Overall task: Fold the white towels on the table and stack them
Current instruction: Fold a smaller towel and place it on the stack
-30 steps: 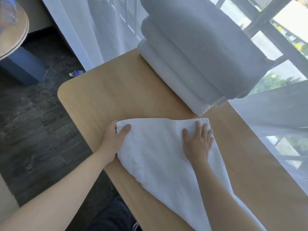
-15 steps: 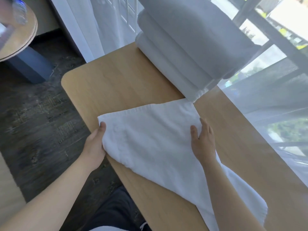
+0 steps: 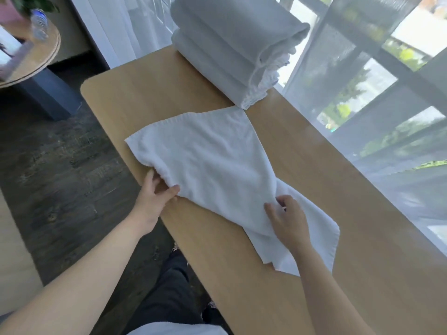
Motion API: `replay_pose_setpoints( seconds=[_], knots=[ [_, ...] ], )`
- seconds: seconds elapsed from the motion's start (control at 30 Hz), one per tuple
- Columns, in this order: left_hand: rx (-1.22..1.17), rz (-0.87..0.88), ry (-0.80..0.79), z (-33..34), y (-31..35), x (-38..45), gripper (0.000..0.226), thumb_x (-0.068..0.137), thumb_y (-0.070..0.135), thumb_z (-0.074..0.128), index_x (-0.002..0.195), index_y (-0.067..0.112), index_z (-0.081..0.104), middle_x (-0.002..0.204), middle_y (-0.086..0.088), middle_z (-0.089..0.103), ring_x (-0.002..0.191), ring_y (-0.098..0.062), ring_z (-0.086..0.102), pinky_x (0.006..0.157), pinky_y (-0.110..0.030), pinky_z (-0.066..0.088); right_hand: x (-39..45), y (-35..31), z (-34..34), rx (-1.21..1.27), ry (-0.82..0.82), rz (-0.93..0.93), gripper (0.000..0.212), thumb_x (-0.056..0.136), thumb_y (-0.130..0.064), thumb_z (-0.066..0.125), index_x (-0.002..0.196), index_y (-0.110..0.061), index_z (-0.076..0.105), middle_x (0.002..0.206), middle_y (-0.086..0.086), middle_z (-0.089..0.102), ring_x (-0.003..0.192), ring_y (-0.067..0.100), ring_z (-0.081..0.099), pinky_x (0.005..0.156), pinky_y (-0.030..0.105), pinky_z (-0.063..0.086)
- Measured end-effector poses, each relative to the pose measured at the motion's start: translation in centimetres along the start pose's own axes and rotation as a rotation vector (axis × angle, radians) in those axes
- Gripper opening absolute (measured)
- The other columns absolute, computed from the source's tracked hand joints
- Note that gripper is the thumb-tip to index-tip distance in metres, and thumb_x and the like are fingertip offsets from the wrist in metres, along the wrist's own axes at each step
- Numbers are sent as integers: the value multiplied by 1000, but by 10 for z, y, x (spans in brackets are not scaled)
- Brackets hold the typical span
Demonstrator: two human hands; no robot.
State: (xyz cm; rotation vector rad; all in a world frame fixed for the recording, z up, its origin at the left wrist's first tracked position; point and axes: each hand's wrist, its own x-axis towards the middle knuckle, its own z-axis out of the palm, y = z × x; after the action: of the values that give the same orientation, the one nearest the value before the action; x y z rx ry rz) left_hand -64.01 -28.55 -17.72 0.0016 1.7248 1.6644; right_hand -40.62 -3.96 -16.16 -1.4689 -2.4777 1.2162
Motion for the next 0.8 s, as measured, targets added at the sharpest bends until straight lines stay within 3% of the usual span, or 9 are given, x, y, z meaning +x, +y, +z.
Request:
replay_pose_setpoints(
  seconds=[0.1, 0.2, 0.3, 0.37, 0.53, 0.7, 0.8],
  knots=[
    [-168, -166, 35, 12, 1, -4, 61, 89, 4, 72, 139, 23, 44, 125, -7, 62, 91, -15, 66, 74, -29, 54, 4, -7, -11, 148, -65, 57, 15, 95, -43, 60, 95, -28, 60, 96, -13, 64, 92, 11, 61, 68, 26, 43],
    [-197, -233, -75, 20, 0, -4, 65, 91, -3, 69, 140, 32, 43, 119, -5, 64, 90, -15, 66, 76, -30, 54, 9, -14, -23, 205, -133, 65, 18, 97, -43, 58, 90, -27, 57, 92, -10, 64, 83, 15, 59, 67, 28, 42],
    [-234, -206, 30, 26, 0, 2, 55, 93, -7, 63, 135, 26, 50, 117, -6, 64, 86, -14, 65, 73, -28, 54, 16, -20, -37, 285, -173, 97, 20, 97, -44, 59, 86, -28, 56, 88, 1, 72, 70, 16, 64, 62, 32, 48],
    [-243, -183, 34, 27, -1, 6, 53, 93, -3, 64, 139, 20, 49, 118, -9, 64, 87, -15, 65, 75, -30, 53, 20, -22, -46, 285, -177, 107, 18, 96, -46, 62, 87, -30, 58, 85, 1, 74, 66, 14, 68, 59, 31, 51],
    [-279, -97, -169, 22, -1, 15, 67, 86, 4, 76, 144, 22, 49, 140, -5, 60, 129, -23, 57, 105, -43, 49, 27, -24, -55, 271, -132, 145, 15, 96, -43, 62, 86, -32, 60, 70, -8, 70, 59, 10, 66, 56, 31, 51],
    [-162, -102, -187, 10, 9, 14, 91, 59, 37, 94, 140, 23, 53, 138, 1, 62, 129, -19, 56, 106, -40, 48, 22, -28, -54, 399, -127, 192, 19, 97, -36, 63, 80, -28, 62, 67, -8, 68, 58, 9, 64, 47, 26, 50],
    [13, -88, -44, 10, 13, 16, 68, 60, 44, 89, 120, 30, 62, 126, 8, 68, 118, -11, 60, 101, -31, 47, 20, -29, -54, 398, -120, 176, 18, 98, -35, 63, 83, -25, 61, 62, -13, 62, 56, 5, 61, 50, 24, 48]
  ],
)
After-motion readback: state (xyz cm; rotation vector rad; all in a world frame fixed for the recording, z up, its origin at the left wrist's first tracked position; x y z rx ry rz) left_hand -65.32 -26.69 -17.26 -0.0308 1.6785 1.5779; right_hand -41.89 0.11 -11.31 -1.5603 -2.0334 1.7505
